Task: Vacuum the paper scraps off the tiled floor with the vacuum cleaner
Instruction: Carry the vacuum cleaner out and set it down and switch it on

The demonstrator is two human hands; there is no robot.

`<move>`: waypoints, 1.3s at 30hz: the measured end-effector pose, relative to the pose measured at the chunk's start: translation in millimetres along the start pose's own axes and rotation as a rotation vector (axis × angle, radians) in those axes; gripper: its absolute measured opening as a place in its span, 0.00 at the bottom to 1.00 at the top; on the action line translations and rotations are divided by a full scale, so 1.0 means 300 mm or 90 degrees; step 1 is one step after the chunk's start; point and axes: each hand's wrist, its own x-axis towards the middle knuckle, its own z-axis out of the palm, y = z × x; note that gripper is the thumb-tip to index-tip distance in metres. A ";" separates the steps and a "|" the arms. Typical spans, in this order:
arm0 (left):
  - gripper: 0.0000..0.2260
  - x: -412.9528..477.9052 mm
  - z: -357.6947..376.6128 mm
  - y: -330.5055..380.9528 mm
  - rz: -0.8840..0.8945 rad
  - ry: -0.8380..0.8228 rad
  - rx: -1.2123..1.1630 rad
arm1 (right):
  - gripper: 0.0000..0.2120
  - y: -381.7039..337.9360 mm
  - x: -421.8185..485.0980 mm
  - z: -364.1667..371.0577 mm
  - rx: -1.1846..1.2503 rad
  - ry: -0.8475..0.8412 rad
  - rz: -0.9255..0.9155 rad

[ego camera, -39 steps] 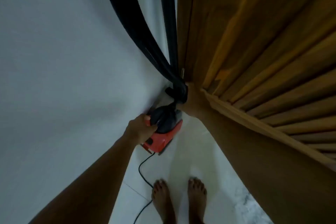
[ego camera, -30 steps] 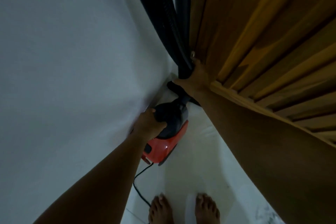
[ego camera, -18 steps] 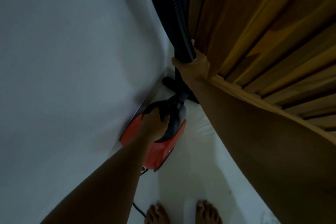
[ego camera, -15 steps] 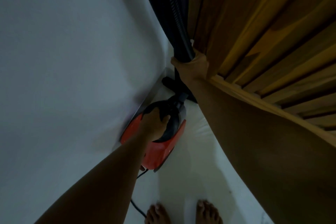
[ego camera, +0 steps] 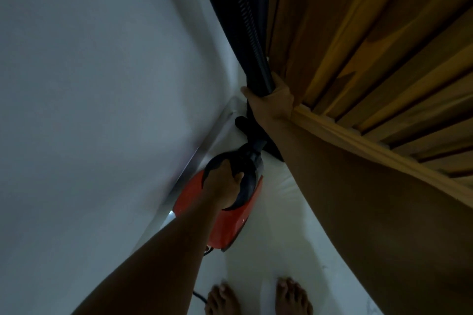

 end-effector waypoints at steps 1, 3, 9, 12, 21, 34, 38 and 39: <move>0.25 -0.013 0.008 0.004 0.003 0.005 -0.003 | 0.25 -0.005 -0.011 -0.014 0.004 0.000 -0.002; 0.24 -0.045 0.024 0.009 0.005 0.012 -0.019 | 0.25 -0.013 -0.034 -0.051 0.001 -0.012 0.001; 0.23 -0.227 0.051 0.042 0.003 0.005 -0.066 | 0.26 -0.058 -0.162 -0.193 0.012 0.011 -0.003; 0.24 -0.359 0.054 0.066 0.011 0.004 -0.061 | 0.25 -0.106 -0.250 -0.278 -0.003 0.042 -0.002; 0.26 -0.833 0.081 0.098 0.046 -0.007 -0.050 | 0.17 -0.277 -0.630 -0.589 0.018 0.089 -0.029; 0.28 -1.559 0.291 0.068 0.127 -0.065 0.058 | 0.19 -0.320 -1.327 -1.080 0.039 0.191 0.058; 0.28 -1.725 0.404 0.047 0.142 -0.064 0.065 | 0.17 -0.275 -1.509 -1.201 0.035 0.219 0.076; 0.28 -1.773 0.441 0.037 0.145 -0.061 0.064 | 0.17 -0.260 -1.560 -1.234 0.038 0.224 0.078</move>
